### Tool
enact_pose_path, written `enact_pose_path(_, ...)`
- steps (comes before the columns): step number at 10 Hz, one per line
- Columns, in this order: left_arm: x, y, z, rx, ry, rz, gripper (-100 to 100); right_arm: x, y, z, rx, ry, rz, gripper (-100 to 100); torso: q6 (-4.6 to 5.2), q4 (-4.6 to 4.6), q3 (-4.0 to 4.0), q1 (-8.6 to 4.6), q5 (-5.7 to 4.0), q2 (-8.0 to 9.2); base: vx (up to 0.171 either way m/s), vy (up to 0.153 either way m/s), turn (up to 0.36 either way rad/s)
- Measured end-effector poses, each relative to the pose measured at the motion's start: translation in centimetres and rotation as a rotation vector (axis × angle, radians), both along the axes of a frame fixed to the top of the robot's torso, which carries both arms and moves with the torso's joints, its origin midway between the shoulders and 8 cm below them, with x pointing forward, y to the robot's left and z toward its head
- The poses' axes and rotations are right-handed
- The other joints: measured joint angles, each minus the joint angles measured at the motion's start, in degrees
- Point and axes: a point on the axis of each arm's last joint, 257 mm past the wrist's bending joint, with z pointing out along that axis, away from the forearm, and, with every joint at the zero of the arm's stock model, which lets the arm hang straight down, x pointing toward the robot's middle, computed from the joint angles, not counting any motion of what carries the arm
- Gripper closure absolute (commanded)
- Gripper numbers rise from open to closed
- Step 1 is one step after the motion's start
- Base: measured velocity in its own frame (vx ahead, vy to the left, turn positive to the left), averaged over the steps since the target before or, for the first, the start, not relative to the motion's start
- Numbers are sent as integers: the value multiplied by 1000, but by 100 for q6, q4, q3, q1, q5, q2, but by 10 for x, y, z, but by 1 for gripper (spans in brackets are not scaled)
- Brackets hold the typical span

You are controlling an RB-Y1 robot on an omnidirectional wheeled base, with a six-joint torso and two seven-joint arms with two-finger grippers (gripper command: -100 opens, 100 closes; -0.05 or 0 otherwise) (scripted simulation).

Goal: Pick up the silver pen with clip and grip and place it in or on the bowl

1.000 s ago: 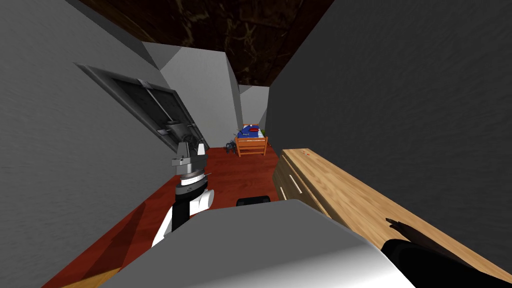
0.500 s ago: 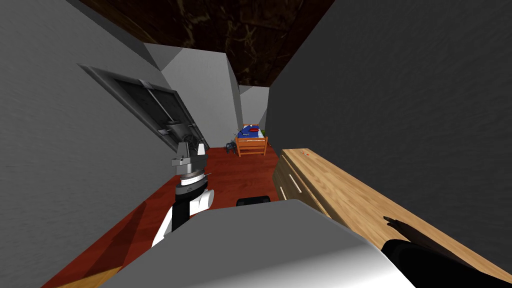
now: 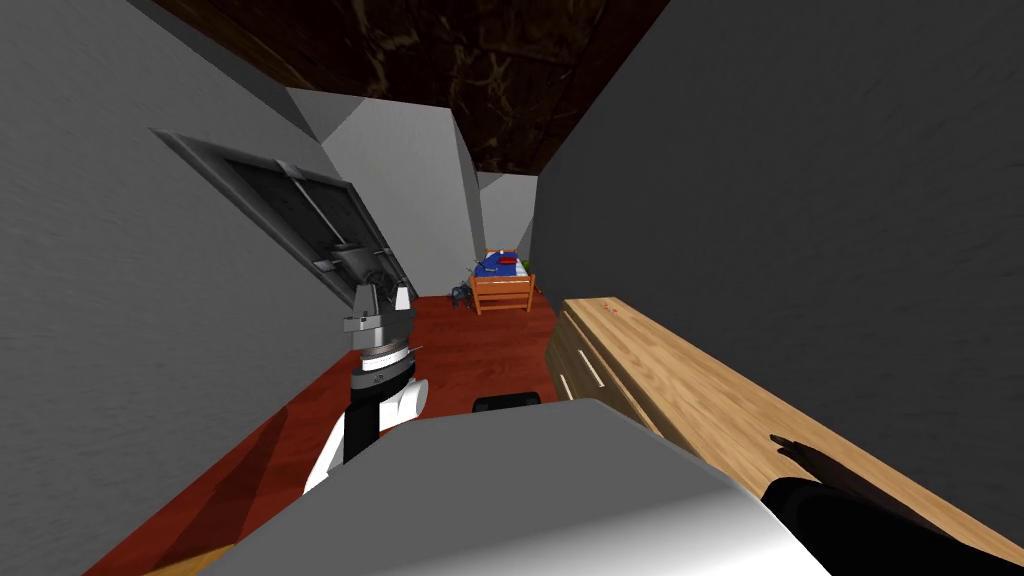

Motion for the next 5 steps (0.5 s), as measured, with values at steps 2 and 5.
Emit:
enact_pose_path(2, 0, 0, 0, 0, 0, 0, 0, -8, -3, 5, 3, 1, 10, 100, 0, -2, -4, 1, 1, -6, 59, 8, -14)
enact_pose_path(5, 0, 0, 0, 0, 0, 0, 0, -20, -7, 10, 2, 4, 8, 100, 2, -1, 1, -1, 2, 4, 47, 1, -21)
